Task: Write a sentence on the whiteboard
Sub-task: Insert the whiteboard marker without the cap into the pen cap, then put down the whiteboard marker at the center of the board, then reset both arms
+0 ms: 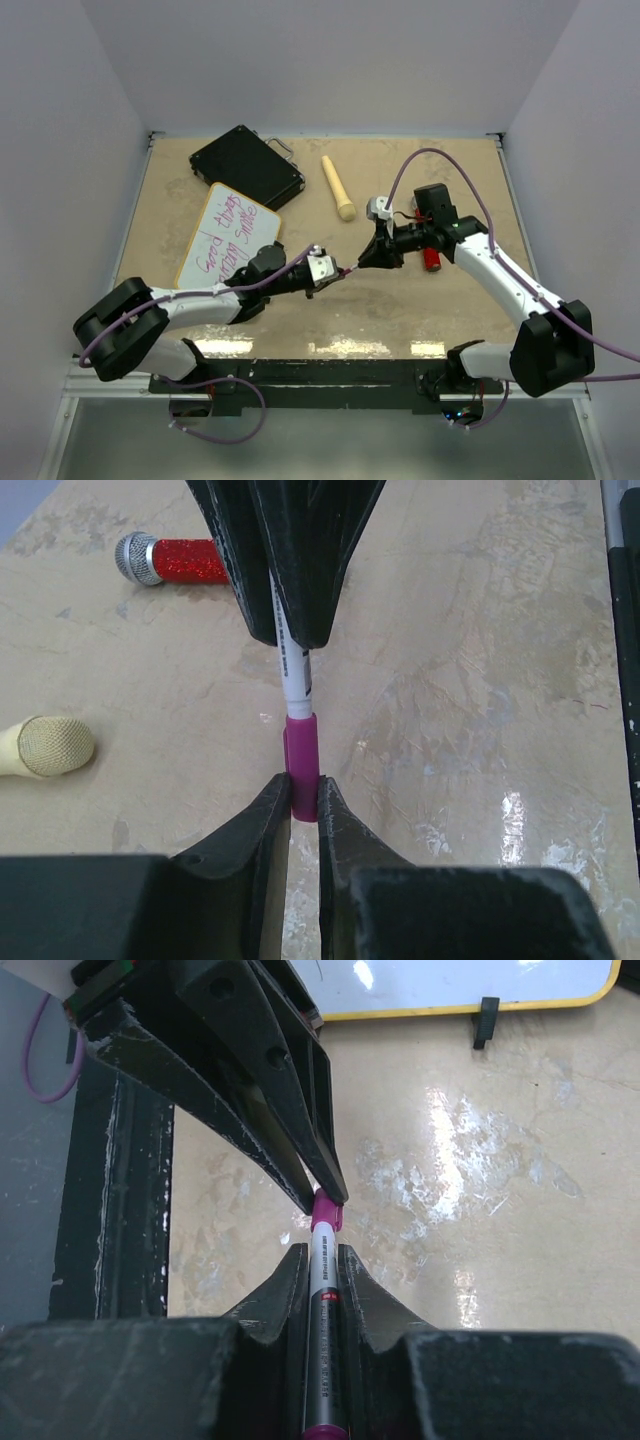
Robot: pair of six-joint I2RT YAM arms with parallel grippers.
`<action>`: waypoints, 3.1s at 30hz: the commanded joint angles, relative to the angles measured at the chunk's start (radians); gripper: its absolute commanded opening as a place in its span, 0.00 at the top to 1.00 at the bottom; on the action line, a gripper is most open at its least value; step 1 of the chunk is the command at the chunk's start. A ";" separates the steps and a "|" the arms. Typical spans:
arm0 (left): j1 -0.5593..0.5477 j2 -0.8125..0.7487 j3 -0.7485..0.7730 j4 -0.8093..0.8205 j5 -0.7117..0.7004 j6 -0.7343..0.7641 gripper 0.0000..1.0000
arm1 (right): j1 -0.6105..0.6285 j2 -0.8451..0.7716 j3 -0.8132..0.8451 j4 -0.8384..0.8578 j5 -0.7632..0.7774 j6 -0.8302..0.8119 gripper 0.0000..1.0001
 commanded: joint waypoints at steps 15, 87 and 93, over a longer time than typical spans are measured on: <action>-0.054 -0.015 0.480 0.089 0.076 0.026 1.00 | 0.100 0.167 0.026 0.035 0.028 0.034 1.00; 0.619 -0.472 0.640 -0.914 -0.079 -0.496 0.00 | -0.350 -0.412 0.321 0.213 0.919 0.707 0.01; 0.619 -0.475 0.629 -0.918 -0.071 -0.486 0.00 | -0.350 -0.429 0.272 0.236 0.873 0.695 0.01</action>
